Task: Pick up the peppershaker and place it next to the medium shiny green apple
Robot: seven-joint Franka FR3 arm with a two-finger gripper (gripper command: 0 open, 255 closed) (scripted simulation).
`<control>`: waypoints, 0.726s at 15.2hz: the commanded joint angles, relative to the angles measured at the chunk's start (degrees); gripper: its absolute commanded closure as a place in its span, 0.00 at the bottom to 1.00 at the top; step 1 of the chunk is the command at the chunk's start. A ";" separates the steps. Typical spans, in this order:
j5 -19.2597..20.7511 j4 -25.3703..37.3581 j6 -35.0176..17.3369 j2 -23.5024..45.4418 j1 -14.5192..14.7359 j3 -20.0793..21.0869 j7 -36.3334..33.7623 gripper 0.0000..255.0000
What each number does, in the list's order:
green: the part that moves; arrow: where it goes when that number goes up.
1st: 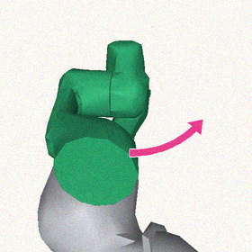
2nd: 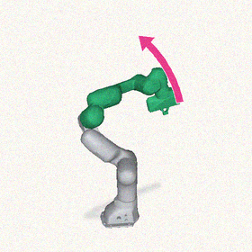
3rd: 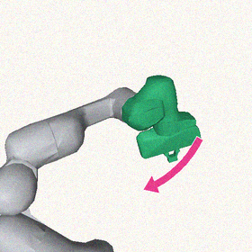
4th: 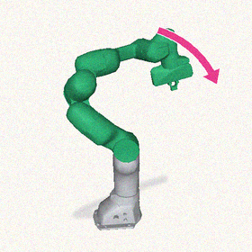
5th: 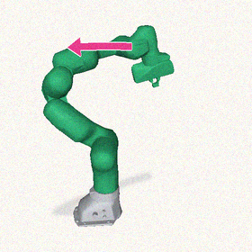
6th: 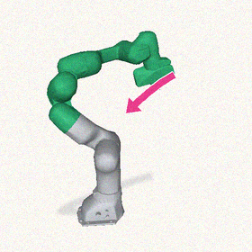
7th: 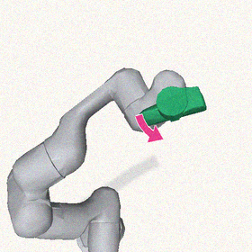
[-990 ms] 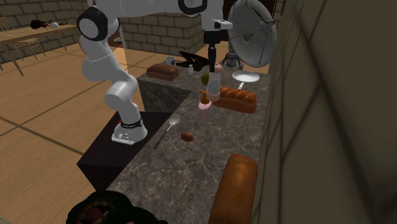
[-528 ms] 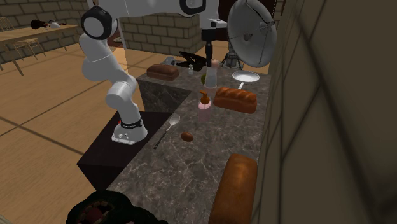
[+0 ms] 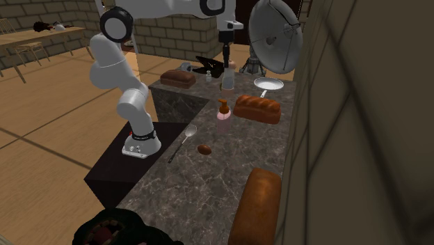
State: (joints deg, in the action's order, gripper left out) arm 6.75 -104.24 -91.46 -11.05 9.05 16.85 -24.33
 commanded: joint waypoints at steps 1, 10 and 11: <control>-0.04 1.55 0.63 1.38 1.10 1.85 -3.04 1.00; 2.50 11.29 2.70 11.91 6.81 9.68 -16.86 1.00; 3.08 12.79 3.08 13.45 7.60 10.48 -18.43 1.00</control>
State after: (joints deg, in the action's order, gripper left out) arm 9.23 -93.06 -88.77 0.78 15.98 26.59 -41.22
